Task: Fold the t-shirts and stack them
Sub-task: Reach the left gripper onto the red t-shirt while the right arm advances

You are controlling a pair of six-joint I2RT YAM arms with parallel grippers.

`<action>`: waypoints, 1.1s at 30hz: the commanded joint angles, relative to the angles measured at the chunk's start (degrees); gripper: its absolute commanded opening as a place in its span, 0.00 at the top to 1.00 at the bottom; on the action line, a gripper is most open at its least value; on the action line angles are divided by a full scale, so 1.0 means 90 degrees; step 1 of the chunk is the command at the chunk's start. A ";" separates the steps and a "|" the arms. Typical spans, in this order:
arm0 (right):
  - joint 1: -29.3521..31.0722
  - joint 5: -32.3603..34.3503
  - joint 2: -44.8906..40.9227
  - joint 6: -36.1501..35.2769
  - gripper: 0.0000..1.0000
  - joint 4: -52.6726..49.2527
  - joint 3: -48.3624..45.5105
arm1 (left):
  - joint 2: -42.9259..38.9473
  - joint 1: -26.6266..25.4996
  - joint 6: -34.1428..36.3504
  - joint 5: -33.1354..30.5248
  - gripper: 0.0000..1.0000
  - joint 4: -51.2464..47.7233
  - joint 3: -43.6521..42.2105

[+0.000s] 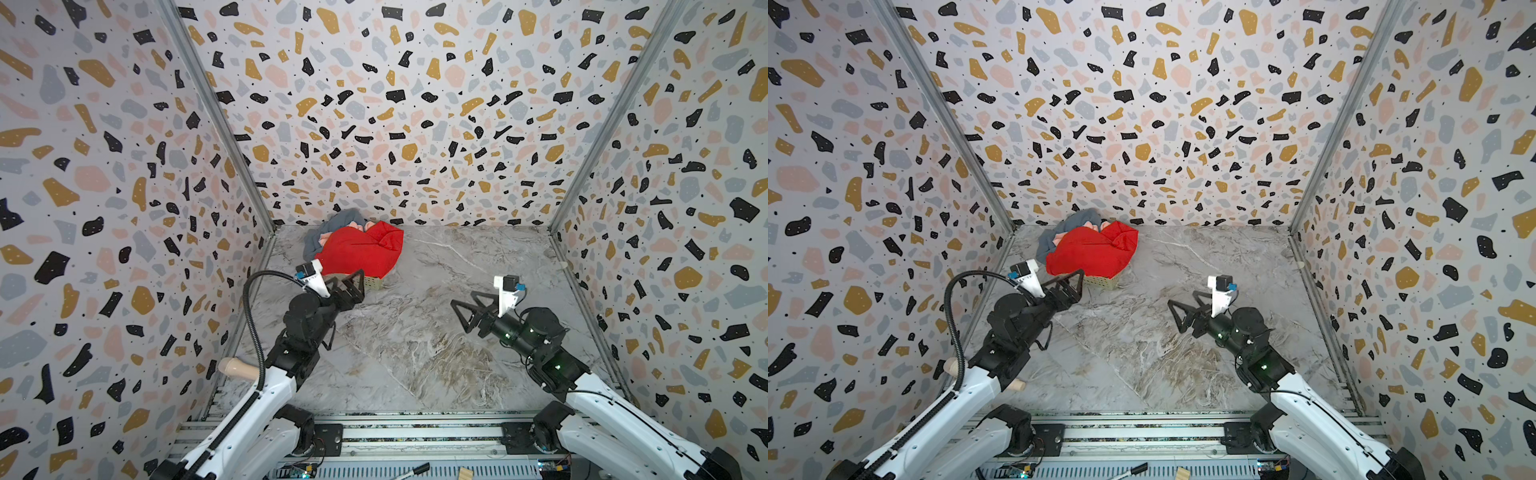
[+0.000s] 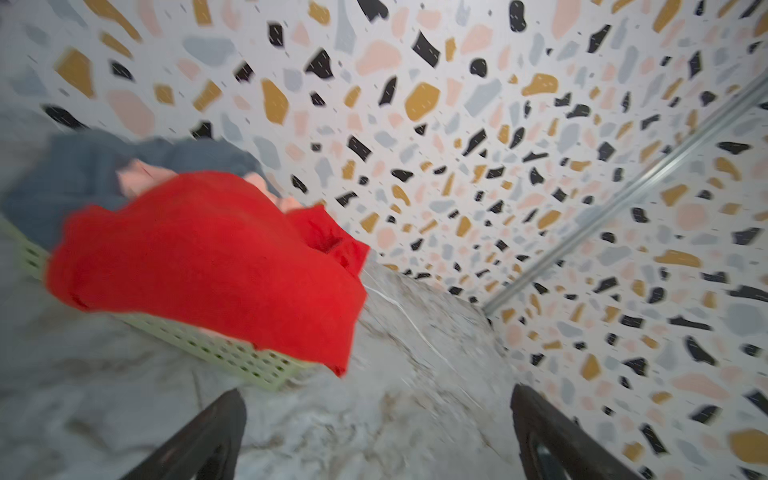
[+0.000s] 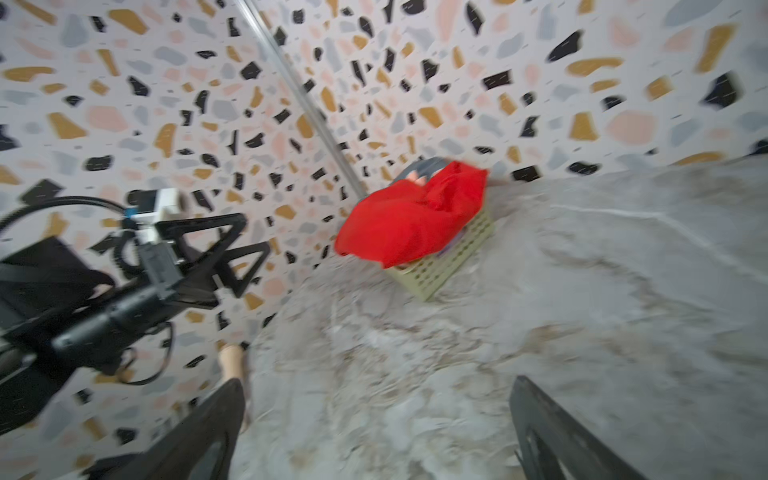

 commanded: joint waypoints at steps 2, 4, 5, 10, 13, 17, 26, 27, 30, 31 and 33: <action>0.0356 -0.0713 -0.0133 0.0512 0.01 0.0787 -0.0411 | -0.0331 -0.1007 -0.1371 -0.0151 0.00 0.0093 -0.0410; 0.0303 -0.0259 -0.0205 0.0523 0.01 0.0452 -0.0361 | -0.0282 -0.1222 -0.1482 -0.0026 0.00 0.0748 -0.0660; 0.0238 0.0178 -0.0200 0.0645 0.01 0.0139 -0.0290 | -0.0222 -0.1224 -0.1612 -0.0002 0.00 0.1239 -0.0813; -0.0416 0.0310 0.0460 0.0404 0.01 0.0170 -0.0023 | 0.0220 -0.1023 -0.0747 -0.0647 0.01 0.0283 0.0019; -0.0660 0.1266 0.0954 -0.0319 0.01 -0.0107 0.0465 | 0.0885 -0.0794 0.0310 -0.1964 0.01 -0.0898 0.1211; -0.1080 0.1863 0.1782 -0.1268 0.00 -0.0309 0.1288 | 0.2789 -0.0106 0.1598 -0.2417 0.01 -0.2254 0.3245; -0.1427 0.1828 0.2651 -0.1980 0.02 -0.0624 0.2016 | 0.6471 0.0879 0.3030 -0.1897 0.17 -0.3451 0.6827; -0.1427 0.1778 0.2656 -0.1944 0.02 -0.0614 0.1992 | 0.6806 0.0942 0.3110 -0.1808 0.19 -0.3596 0.7136; -0.1438 0.1736 0.2632 -0.1898 0.02 -0.0672 0.1922 | 0.7522 0.1058 0.3185 -0.1566 0.25 -0.3866 0.7674; -0.1442 0.1791 0.2620 -0.1882 0.02 -0.0730 0.1912 | 0.7696 0.1079 0.3186 -0.1545 0.28 -0.3943 0.7783; -0.1437 0.1948 0.2575 -0.1863 0.02 -0.0837 0.1867 | 0.7889 0.1083 0.3155 -0.1451 0.39 -0.3989 0.7847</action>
